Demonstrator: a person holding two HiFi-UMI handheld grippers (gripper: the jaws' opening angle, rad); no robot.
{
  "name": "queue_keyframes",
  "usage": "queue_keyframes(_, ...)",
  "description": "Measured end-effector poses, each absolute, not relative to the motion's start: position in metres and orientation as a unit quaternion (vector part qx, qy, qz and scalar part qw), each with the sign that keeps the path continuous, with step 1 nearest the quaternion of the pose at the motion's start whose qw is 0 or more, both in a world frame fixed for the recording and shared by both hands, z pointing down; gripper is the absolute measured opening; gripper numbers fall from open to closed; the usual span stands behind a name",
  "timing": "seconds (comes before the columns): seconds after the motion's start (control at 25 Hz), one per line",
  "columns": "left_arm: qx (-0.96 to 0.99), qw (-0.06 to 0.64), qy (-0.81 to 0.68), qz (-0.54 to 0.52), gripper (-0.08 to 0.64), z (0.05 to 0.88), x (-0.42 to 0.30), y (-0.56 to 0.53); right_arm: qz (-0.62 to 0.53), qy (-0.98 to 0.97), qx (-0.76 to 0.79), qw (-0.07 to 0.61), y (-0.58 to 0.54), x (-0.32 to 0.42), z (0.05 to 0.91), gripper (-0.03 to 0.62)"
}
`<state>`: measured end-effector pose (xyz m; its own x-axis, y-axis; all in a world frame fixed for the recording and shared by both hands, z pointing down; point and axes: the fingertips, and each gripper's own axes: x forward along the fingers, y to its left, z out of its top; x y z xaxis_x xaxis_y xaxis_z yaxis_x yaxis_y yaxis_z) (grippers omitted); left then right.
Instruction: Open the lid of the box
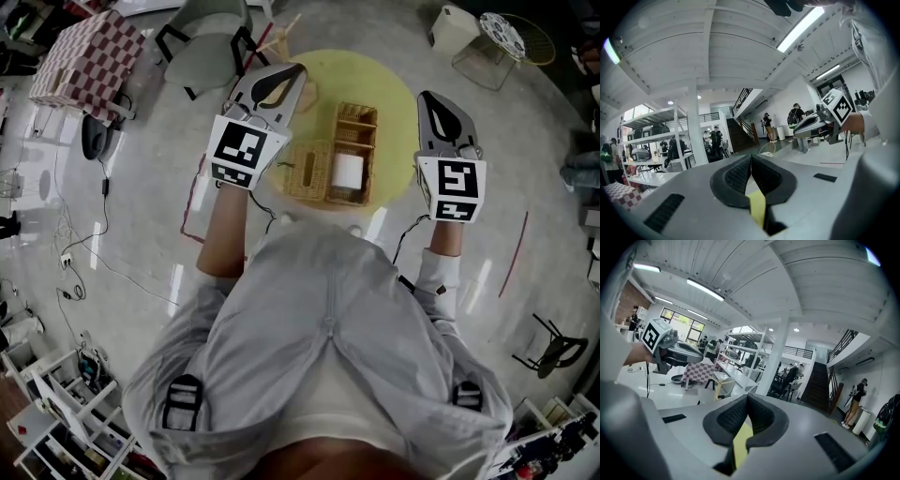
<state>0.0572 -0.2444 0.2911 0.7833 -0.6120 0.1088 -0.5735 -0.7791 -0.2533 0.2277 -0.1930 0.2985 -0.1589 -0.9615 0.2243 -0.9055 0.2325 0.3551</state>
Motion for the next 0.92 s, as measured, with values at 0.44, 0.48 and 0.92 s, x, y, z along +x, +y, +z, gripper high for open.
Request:
queue_keyframes(0.44, -0.936, 0.096, 0.323, -0.102, 0.029, 0.299, 0.055, -0.248, -0.058, -0.767, 0.606, 0.202, -0.198, 0.225, 0.306, 0.022)
queue_keyframes(0.48, -0.936, 0.095, 0.323, -0.103, 0.029, 0.300, 0.055, -0.248, -0.057, -0.768, 0.606, 0.202, -0.199, 0.225, 0.307, 0.022)
queue_keyframes(0.92, -0.935, 0.087, 0.327, -0.105, 0.029, 0.305, 0.056, -0.248, -0.046, -0.773, 0.600, 0.202, -0.201, 0.227, 0.316, 0.023)
